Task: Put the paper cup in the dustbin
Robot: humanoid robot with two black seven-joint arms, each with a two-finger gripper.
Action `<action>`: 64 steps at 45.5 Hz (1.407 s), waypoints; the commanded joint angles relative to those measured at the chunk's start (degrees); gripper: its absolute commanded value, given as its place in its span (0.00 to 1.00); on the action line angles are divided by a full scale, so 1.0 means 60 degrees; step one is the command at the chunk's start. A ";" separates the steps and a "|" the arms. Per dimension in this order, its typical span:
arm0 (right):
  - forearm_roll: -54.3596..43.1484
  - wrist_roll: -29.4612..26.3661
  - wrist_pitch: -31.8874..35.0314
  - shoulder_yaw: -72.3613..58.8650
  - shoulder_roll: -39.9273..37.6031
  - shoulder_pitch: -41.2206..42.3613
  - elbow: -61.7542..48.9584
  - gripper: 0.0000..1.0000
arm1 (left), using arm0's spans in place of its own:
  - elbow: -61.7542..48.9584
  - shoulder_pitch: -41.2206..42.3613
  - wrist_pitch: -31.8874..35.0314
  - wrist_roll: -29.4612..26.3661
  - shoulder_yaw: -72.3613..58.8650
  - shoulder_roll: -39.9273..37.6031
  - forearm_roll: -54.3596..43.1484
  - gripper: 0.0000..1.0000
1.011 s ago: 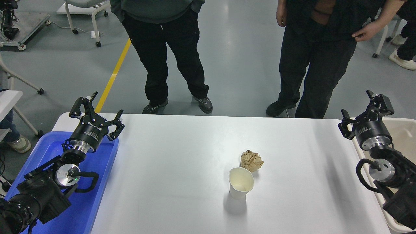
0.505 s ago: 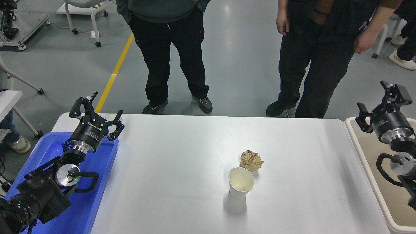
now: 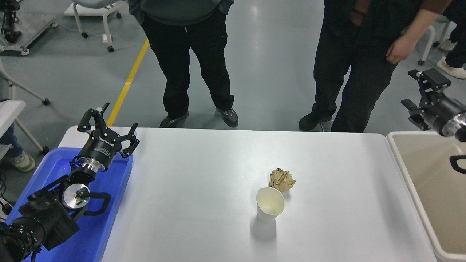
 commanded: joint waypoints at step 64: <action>-0.1810 -0.1187 0.0340 -0.7421 0.3911 0.4012 0.4653 0.99 | -0.0003 0.0000 0.0000 0.0000 -0.0006 0.0000 0.0002 1.00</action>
